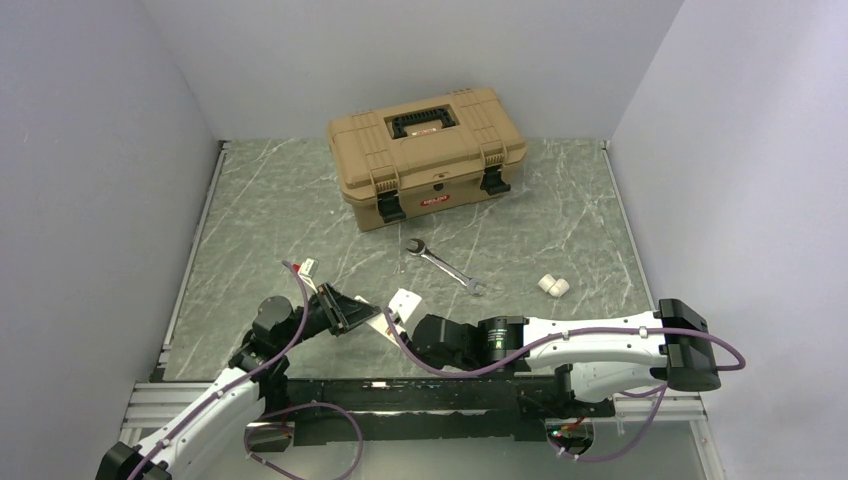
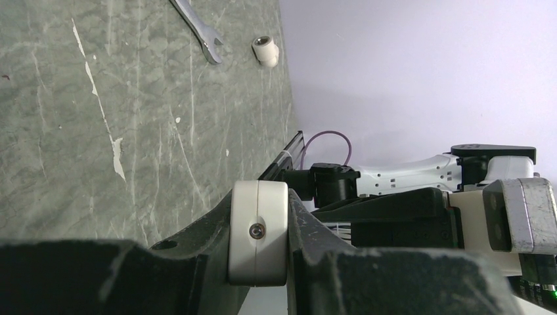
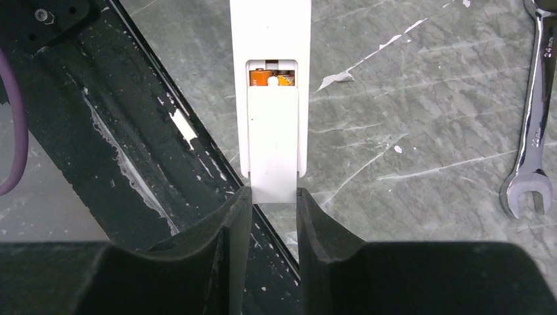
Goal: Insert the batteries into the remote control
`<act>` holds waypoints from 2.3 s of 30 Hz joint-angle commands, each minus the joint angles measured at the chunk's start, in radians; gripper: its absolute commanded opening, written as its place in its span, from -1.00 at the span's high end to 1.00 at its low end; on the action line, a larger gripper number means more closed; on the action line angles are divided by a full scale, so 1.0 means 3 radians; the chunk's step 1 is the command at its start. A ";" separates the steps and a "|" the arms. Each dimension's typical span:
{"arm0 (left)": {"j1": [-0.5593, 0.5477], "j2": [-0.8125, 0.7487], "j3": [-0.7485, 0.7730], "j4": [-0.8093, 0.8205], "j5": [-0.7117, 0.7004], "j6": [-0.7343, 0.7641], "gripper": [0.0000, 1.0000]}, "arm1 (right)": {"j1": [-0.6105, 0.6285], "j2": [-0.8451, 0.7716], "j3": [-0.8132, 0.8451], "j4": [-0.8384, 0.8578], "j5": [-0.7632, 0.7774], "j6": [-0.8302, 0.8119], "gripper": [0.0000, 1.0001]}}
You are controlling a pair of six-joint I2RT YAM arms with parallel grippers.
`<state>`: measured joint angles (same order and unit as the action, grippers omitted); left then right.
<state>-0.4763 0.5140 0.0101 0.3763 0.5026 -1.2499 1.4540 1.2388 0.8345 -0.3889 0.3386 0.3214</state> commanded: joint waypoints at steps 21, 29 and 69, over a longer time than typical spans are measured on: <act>0.0014 0.0033 -0.0206 0.0262 0.0118 -0.0088 0.95 | 0.0013 0.0031 0.0223 -0.0034 0.0016 -0.0146 0.35; 0.0017 0.0036 -0.0210 0.0270 0.0118 -0.0095 0.95 | 0.0020 0.0029 0.0205 -0.0027 -0.0054 -0.0120 0.35; 0.0014 0.0059 -0.0218 0.0312 0.0129 -0.0097 0.94 | 0.0019 0.0021 0.0216 -0.0018 -0.0020 -0.0082 0.17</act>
<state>-0.4763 0.5346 0.0101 0.4004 0.5266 -1.2690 1.4548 1.2568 0.8589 -0.4091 0.3302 0.2916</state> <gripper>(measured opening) 0.279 0.404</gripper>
